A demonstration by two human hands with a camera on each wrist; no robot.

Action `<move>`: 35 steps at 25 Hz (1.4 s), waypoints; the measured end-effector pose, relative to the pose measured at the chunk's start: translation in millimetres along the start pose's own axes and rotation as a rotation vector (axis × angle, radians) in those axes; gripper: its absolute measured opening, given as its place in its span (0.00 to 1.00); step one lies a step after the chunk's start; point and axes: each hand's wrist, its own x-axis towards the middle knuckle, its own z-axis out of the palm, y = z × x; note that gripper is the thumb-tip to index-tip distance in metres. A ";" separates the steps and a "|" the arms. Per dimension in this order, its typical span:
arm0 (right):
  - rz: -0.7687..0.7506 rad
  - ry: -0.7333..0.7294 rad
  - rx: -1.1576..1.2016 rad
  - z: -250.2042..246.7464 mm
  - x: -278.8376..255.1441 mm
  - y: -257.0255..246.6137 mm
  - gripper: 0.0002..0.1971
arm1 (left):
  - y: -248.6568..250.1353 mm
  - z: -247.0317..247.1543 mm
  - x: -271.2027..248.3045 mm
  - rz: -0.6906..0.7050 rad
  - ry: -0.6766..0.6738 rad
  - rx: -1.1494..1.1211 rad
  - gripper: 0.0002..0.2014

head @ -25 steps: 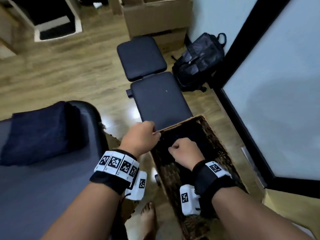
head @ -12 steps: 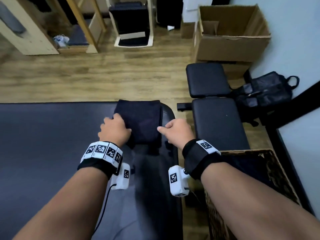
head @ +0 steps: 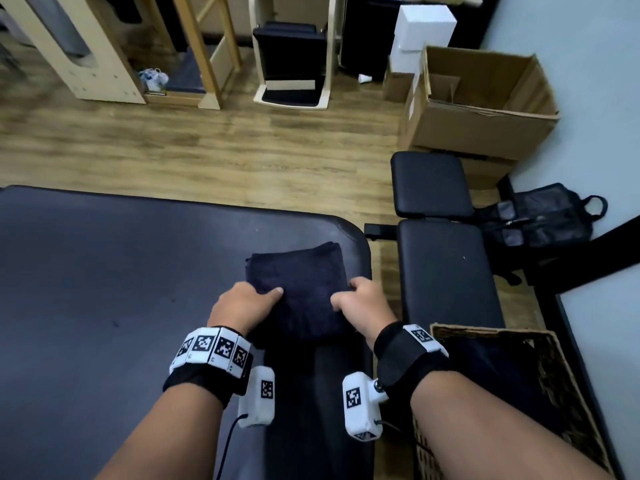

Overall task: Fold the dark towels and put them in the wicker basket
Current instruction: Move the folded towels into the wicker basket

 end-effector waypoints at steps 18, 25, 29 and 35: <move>-0.140 -0.177 0.578 -60.0 -68.1 21.3 0.21 | 37.7 0.3 -72.0 0.132 -0.196 -0.045 0.32; -0.131 0.083 0.873 -167.2 -116.2 104.8 0.25 | 145.6 88.9 -117.8 0.221 -0.726 -0.273 0.22; -0.052 0.317 1.037 -219.6 -144.8 191.4 0.26 | 191.5 188.7 -139.1 0.356 -0.855 -0.130 0.37; 0.396 0.623 0.982 -221.3 -175.9 314.8 0.22 | 235.2 312.2 -177.2 0.662 -0.808 0.316 0.18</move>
